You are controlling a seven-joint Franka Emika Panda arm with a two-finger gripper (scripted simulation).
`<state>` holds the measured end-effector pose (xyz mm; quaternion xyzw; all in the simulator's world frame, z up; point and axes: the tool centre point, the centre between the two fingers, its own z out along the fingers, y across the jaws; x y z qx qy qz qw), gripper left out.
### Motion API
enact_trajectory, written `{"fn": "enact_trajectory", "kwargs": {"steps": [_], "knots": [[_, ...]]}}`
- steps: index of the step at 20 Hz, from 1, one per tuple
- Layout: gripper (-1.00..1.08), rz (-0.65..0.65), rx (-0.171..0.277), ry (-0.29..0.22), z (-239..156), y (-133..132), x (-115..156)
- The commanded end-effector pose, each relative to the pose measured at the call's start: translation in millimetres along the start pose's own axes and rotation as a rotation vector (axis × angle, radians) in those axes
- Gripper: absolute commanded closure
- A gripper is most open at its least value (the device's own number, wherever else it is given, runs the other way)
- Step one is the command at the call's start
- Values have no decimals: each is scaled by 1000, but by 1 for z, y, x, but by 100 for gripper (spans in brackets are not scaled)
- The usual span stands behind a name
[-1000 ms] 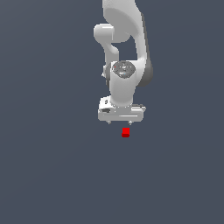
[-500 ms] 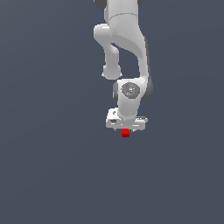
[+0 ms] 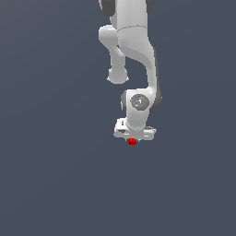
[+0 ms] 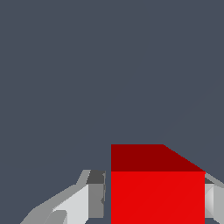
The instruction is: Pick up the red cube and move it to a goal position.
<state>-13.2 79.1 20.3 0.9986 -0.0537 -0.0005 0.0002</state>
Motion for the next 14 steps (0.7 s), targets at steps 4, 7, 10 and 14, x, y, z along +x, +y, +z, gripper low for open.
{"fn": "enact_trajectory", "kwargs": {"steps": [4,7,10,14], "knots": [[108,1,0,1,0,0,0],[108,1,0,1,0,0,0],[108,1,0,1,0,0,0],[108,1,0,1,-5,1,2]]}}
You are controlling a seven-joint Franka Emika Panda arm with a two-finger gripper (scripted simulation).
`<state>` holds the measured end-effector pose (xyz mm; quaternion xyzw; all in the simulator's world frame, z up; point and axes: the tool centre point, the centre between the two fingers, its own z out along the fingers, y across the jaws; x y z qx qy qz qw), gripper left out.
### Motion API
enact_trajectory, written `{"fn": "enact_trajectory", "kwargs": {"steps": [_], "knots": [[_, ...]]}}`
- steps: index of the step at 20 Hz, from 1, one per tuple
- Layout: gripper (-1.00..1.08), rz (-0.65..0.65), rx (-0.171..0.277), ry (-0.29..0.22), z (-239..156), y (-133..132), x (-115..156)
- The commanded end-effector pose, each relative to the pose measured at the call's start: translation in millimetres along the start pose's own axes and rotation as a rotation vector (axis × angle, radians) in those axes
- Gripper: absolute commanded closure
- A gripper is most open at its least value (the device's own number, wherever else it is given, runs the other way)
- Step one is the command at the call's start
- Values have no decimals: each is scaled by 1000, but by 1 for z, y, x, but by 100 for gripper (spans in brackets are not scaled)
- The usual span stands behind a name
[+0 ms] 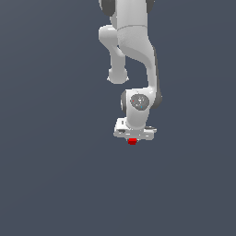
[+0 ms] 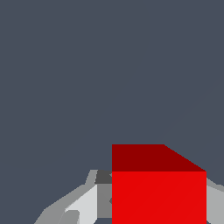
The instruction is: Pick up the red cube and move it to a goal position.
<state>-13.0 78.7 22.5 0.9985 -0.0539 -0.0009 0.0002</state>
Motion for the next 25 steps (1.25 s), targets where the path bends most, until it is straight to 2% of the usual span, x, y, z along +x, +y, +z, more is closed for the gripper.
{"fn": "enact_trajectory", "kwargs": {"steps": [1,16,25], "knots": [[108,0,0,2,-6,2,2],[108,1,1,2,-108,32,30],[108,1,1,2,-131,38,38]]}}
